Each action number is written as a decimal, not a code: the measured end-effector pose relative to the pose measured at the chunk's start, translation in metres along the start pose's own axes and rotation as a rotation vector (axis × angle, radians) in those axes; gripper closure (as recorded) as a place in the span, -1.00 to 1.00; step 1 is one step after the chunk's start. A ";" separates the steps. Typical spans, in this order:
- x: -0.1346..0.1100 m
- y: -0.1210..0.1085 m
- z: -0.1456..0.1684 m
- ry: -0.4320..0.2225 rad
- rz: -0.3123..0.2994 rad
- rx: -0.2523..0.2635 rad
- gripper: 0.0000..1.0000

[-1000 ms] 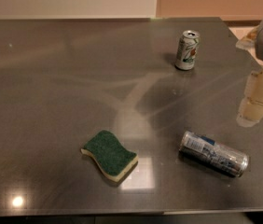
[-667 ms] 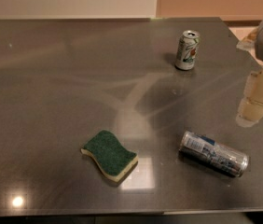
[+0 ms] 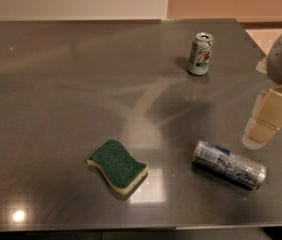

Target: Pick redbull can

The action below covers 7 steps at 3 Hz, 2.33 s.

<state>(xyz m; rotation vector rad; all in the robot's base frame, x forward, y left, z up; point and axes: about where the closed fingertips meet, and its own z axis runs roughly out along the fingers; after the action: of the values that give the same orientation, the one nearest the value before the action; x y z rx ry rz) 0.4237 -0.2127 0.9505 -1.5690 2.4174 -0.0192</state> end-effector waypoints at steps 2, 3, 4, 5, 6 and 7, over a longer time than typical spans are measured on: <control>0.027 0.049 0.053 0.078 0.118 -0.099 -1.00; 0.036 0.058 0.068 0.087 0.124 -0.130 -1.00; 0.044 0.062 0.084 0.071 0.125 -0.149 -1.00; 0.047 0.062 0.094 0.045 0.129 -0.153 -1.00; 0.049 0.063 0.099 0.037 0.133 -0.151 -0.67; 0.049 0.065 0.098 0.026 0.140 -0.142 -0.19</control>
Offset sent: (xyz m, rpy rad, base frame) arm -0.0604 -0.0025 -0.0975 -0.0043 0.2164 -0.1063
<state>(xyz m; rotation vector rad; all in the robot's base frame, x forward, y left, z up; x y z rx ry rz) 0.3680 -0.2169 0.8360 -1.4594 2.5946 0.1623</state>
